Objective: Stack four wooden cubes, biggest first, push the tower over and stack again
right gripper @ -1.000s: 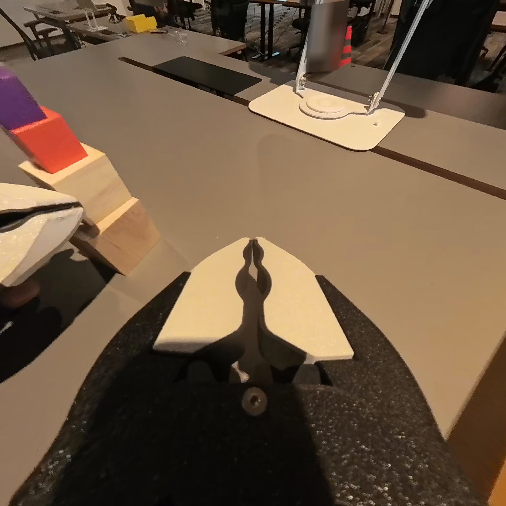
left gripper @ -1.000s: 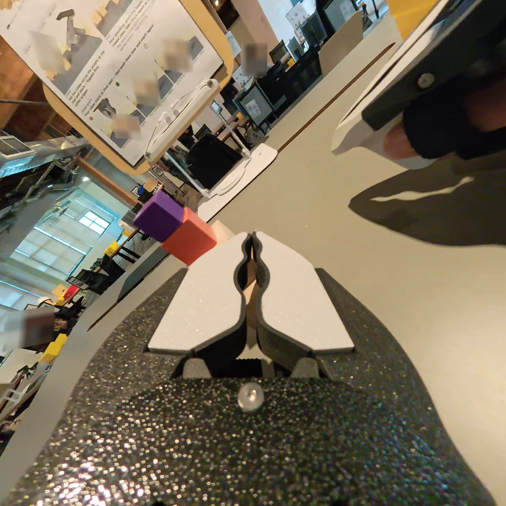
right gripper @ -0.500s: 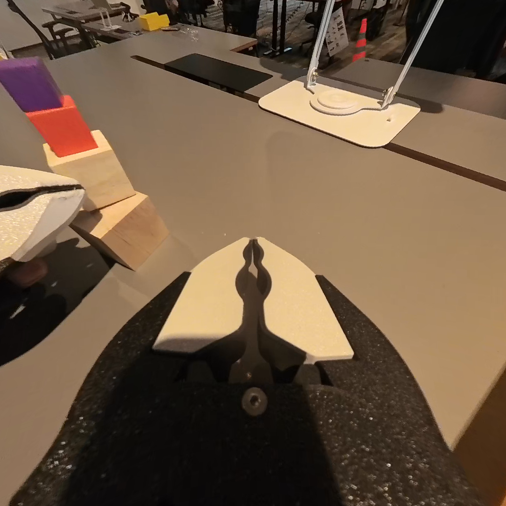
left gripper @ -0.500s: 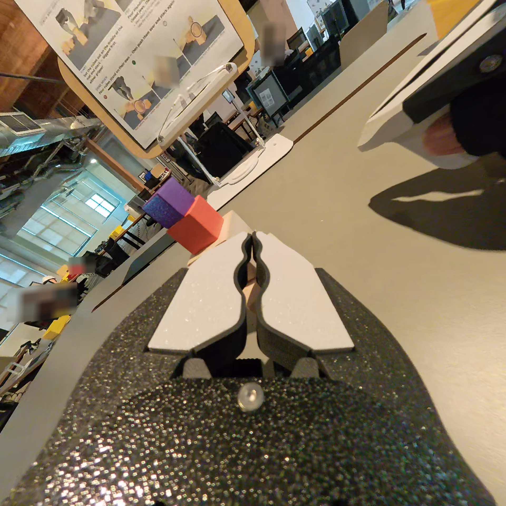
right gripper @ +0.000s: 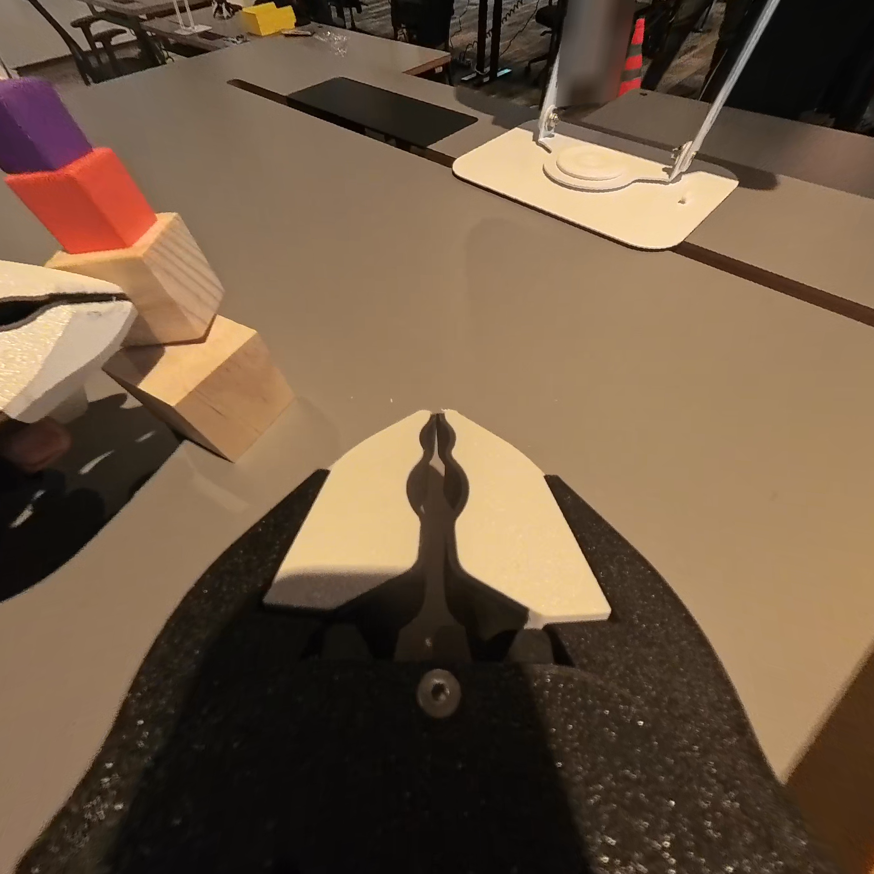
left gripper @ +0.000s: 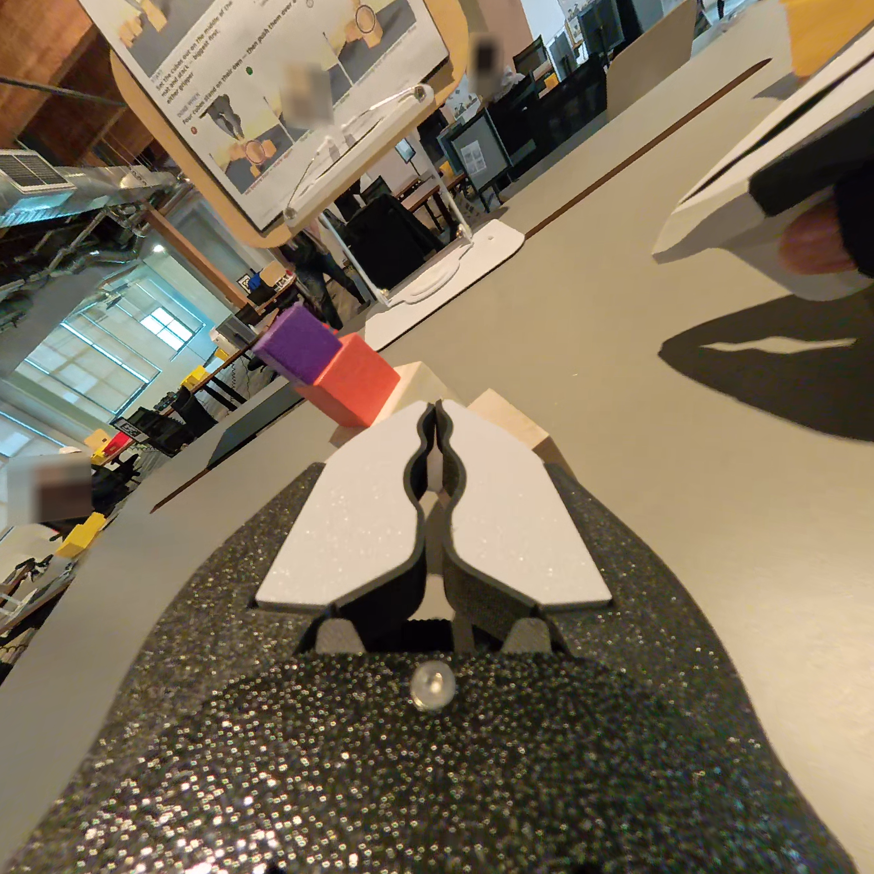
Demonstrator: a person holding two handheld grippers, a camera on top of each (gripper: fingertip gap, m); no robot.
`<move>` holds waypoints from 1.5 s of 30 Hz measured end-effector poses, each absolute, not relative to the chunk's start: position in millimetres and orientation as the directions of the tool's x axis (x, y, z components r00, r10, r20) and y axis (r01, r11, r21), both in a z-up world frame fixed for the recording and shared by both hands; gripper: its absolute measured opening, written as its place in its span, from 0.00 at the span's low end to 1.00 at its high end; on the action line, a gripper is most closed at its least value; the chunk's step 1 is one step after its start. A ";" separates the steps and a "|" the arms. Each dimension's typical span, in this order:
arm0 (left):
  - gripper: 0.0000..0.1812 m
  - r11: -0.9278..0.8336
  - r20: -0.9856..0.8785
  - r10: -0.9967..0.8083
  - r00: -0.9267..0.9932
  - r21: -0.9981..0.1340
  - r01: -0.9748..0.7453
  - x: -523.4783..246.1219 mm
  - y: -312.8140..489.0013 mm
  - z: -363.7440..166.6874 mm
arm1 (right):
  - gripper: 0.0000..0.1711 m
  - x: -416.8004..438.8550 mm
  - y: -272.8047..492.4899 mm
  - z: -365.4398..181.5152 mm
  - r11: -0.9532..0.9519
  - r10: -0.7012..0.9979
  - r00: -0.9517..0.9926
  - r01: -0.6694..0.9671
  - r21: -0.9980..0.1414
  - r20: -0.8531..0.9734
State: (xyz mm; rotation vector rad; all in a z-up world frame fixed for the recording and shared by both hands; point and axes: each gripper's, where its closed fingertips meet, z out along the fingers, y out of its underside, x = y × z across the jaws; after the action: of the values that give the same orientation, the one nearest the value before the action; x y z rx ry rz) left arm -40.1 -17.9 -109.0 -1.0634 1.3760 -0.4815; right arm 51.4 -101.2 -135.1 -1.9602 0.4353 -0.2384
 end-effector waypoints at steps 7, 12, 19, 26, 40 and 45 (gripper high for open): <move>0.00 0.439 -0.491 -0.848 0.200 -0.862 -0.254 -48.8 -15.1 -103.7 | 0.00 50.7 -100.4 -136.2 -0.380 -0.403 0.915 -0.189 -0.906 -0.022; 0.00 0.423 -0.454 -0.812 0.367 -0.891 -0.166 -105.5 34.0 -74.2 | 0.00 50.3 -99.8 -137.4 -0.384 -0.397 0.917 -0.196 -0.902 -0.030; 0.12 0.112 -0.172 -0.904 0.392 -0.979 -0.170 -175.2 194.2 -89.1 | 0.00 49.2 -97.8 -138.1 -0.392 -0.381 0.924 -0.192 -0.900 -0.031; 0.21 0.109 -0.081 -0.987 -0.135 -0.970 -0.216 -126.0 149.7 -106.2 | 0.00 42.8 -91.5 -143.1 -0.431 -0.317 0.948 -0.182 -0.884 -0.041; 0.29 0.695 -0.263 -0.598 -0.758 -0.641 -0.326 -57.6 51.3 -137.7 | 0.00 45.9 -98.8 -123.5 -0.261 -0.256 0.939 -0.297 -0.918 -0.231; 0.29 0.756 -0.160 -0.502 -0.850 -0.558 -0.342 -50.9 53.4 -153.9 | 0.00 39.6 -96.4 -125.0 -0.287 -0.221 0.952 -0.272 -0.918 -0.213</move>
State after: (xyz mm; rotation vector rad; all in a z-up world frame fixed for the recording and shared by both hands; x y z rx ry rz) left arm -50.9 53.4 -153.9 -0.6546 2.6546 -0.7589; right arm 39.6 -96.4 -125.0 -1.8770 0.3598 0.0520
